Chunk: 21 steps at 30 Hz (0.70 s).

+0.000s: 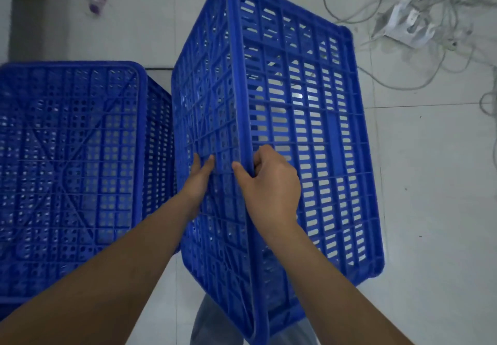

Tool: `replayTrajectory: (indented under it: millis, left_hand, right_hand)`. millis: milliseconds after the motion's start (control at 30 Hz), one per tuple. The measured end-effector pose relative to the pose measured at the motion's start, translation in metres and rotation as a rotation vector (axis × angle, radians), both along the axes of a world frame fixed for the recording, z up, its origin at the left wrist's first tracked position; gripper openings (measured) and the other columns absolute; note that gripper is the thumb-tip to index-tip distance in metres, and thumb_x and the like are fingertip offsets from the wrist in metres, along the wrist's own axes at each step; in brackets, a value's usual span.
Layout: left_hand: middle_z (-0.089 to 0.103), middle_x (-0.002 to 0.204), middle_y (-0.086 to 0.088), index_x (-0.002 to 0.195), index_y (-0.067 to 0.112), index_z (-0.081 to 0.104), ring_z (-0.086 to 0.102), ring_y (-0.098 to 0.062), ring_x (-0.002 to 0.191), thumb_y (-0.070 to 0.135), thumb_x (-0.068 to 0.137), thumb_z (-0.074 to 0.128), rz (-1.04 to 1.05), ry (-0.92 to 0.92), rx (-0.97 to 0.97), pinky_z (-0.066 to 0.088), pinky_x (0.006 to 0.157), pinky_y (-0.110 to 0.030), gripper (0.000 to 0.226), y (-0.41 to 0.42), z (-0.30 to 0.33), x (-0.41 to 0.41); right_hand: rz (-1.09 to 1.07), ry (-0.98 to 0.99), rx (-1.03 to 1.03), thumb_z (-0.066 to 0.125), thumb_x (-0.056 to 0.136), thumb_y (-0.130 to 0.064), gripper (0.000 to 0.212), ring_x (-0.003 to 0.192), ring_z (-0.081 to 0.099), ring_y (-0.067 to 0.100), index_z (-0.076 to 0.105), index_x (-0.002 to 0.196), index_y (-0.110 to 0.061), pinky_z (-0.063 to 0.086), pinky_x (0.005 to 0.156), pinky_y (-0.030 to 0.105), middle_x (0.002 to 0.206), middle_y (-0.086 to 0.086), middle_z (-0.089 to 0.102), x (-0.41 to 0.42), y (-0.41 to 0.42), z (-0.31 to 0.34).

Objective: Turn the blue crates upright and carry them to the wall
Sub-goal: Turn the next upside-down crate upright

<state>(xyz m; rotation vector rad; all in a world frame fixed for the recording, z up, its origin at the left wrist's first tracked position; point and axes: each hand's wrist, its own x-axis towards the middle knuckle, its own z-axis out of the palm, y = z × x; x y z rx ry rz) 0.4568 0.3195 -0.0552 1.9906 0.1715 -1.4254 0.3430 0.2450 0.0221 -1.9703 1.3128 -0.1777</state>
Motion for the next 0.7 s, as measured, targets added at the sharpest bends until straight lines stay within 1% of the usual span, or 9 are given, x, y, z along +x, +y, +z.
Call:
replayTrajectory:
  millis: [100, 167, 333, 433, 500, 567, 600, 633, 700]
  left_hand:
    - [-0.003, 0.162, 0.007, 0.151, 0.038, -0.01, 0.007, -0.023, 0.149, 0.06, 0.093, 0.03, -0.02, 0.024, 0.0, 0.015, 0.119, -0.05, 0.074, -0.008, -0.004, 0.001]
    - [-0.001, 0.163, 0.005, 0.151, 0.037, -0.008, 0.01, -0.024, 0.149, 0.059, 0.093, 0.031, -0.023, 0.042, 0.017, 0.016, 0.118, -0.05, 0.074, -0.014, -0.007, 0.001]
    - [0.015, 0.161, 0.0, 0.153, 0.032, 0.008, 0.022, -0.027, 0.145, 0.052, 0.094, 0.041, 0.03, 0.031, 0.103, 0.031, 0.113, -0.047, 0.07, -0.024, -0.004, 0.004]
    - [0.019, 0.16, -0.002, 0.153, 0.03, 0.011, 0.027, -0.029, 0.143, 0.045, 0.099, 0.035, 0.045, 0.05, 0.127, 0.035, 0.11, -0.05, 0.061, -0.027, -0.003, 0.001]
    - [0.027, 0.158, -0.003, 0.153, 0.03, 0.014, 0.033, -0.03, 0.14, 0.037, 0.102, 0.03, 0.067, 0.089, 0.143, 0.038, 0.108, -0.05, 0.054, -0.03, -0.005, -0.004]
    - [0.04, 0.151, -0.005, 0.151, 0.026, 0.024, 0.042, -0.026, 0.134, 0.03, 0.104, 0.029, 0.091, 0.137, 0.138, 0.042, 0.105, -0.046, 0.048, -0.033, -0.009, -0.011]
    - [0.047, 0.145, -0.005, 0.148, 0.023, 0.033, 0.048, -0.024, 0.128, 0.028, 0.104, 0.029, 0.097, 0.155, 0.127, 0.045, 0.101, -0.042, 0.045, -0.035, -0.011, -0.015]
    - [0.054, 0.139, -0.006, 0.143, 0.021, 0.041, 0.054, -0.023, 0.118, 0.025, 0.103, 0.031, 0.11, 0.164, 0.117, 0.048, 0.092, -0.038, 0.042, -0.036, -0.013, -0.019]
    - [0.061, 0.128, -0.007, 0.135, 0.019, 0.051, 0.06, -0.021, 0.093, 0.018, 0.101, 0.035, 0.141, 0.17, 0.089, 0.055, 0.066, -0.029, 0.038, -0.037, -0.013, -0.027]
  right_hand:
    - [0.011, 0.027, -0.028, 0.062, 0.087, -0.041, 0.039, 0.044, 0.025, 0.006, 0.035, 0.07, -0.018, 0.017, 0.041, 0.02, 0.056, -0.011, 0.028, 0.004, -0.002, -0.002]
    - [0.015, 0.029, -0.046, 0.062, 0.087, -0.04, 0.038, 0.044, 0.024, 0.006, 0.035, 0.07, -0.018, 0.016, 0.041, 0.021, 0.056, -0.01, 0.028, 0.005, -0.005, -0.003]
    - [0.04, 0.023, -0.068, 0.062, 0.087, -0.035, 0.037, 0.044, 0.022, 0.006, 0.035, 0.071, -0.016, 0.015, 0.042, 0.022, 0.056, -0.011, 0.026, 0.006, -0.008, -0.006]
    - [0.073, 0.038, -0.048, 0.063, 0.087, -0.033, 0.037, 0.044, 0.022, 0.005, 0.035, 0.07, -0.016, 0.016, 0.042, 0.022, 0.055, -0.011, 0.026, 0.009, -0.002, -0.01]
    - [0.094, 0.059, -0.042, 0.062, 0.088, -0.032, 0.036, 0.045, 0.023, 0.004, 0.035, 0.07, -0.015, 0.017, 0.042, 0.021, 0.055, -0.011, 0.026, 0.009, 0.003, -0.016]
    - [0.117, 0.081, -0.032, 0.061, 0.089, -0.03, 0.035, 0.046, 0.023, 0.003, 0.035, 0.071, -0.015, 0.015, 0.043, 0.021, 0.056, -0.011, 0.026, 0.006, 0.007, -0.024]
    - [0.126, 0.096, -0.031, 0.061, 0.089, -0.029, 0.035, 0.046, 0.023, 0.004, 0.035, 0.071, -0.015, 0.014, 0.043, 0.02, 0.057, -0.011, 0.026, 0.004, 0.008, -0.029]
    - [0.133, 0.11, -0.035, 0.06, 0.089, -0.028, 0.034, 0.047, 0.025, 0.006, 0.035, 0.072, -0.015, 0.014, 0.043, 0.02, 0.057, -0.01, 0.027, 0.002, 0.008, -0.034]
    - [0.145, 0.133, -0.041, 0.06, 0.089, -0.026, 0.031, 0.052, 0.033, 0.013, 0.035, 0.073, -0.015, 0.014, 0.043, 0.02, 0.061, -0.005, 0.035, -0.003, 0.009, -0.042]
